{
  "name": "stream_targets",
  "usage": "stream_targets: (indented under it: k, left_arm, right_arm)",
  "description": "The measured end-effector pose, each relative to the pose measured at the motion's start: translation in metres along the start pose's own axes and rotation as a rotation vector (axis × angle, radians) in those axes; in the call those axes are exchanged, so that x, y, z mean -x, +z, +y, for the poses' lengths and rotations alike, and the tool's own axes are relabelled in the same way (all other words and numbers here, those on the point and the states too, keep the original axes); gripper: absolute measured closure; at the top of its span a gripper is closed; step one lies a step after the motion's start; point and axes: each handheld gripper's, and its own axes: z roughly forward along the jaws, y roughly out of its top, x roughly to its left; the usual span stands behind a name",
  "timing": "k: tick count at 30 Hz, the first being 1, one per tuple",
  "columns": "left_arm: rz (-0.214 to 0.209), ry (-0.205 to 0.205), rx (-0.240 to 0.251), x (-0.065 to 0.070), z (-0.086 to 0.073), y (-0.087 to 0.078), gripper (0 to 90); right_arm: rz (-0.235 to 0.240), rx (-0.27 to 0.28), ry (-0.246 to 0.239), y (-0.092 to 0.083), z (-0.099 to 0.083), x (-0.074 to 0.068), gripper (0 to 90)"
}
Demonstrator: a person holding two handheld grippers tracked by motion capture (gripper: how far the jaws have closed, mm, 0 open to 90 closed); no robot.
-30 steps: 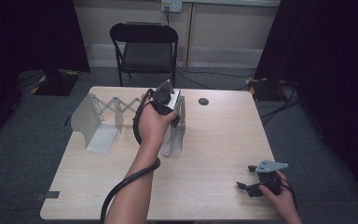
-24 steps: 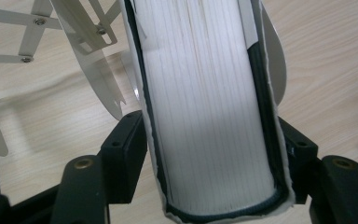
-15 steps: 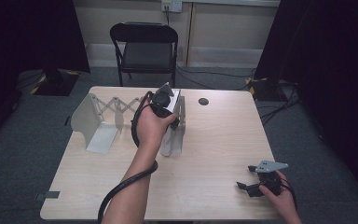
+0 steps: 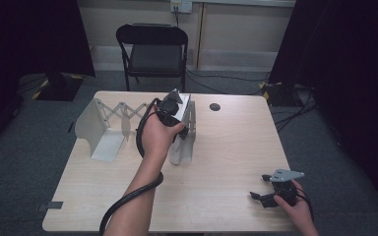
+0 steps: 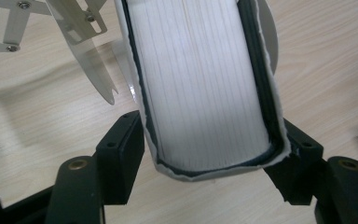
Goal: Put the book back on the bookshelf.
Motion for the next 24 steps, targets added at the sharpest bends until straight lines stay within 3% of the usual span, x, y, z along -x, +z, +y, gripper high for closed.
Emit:
stream_targets:
  k: [24]
  left_arm:
    - [-0.037, 0.015, 0.014, -0.006, -0.015, -0.004, 30.4]
  right_arm:
    - [0.001, 0.0, 0.0, 0.0, 0.0, 0.0, 12.8]
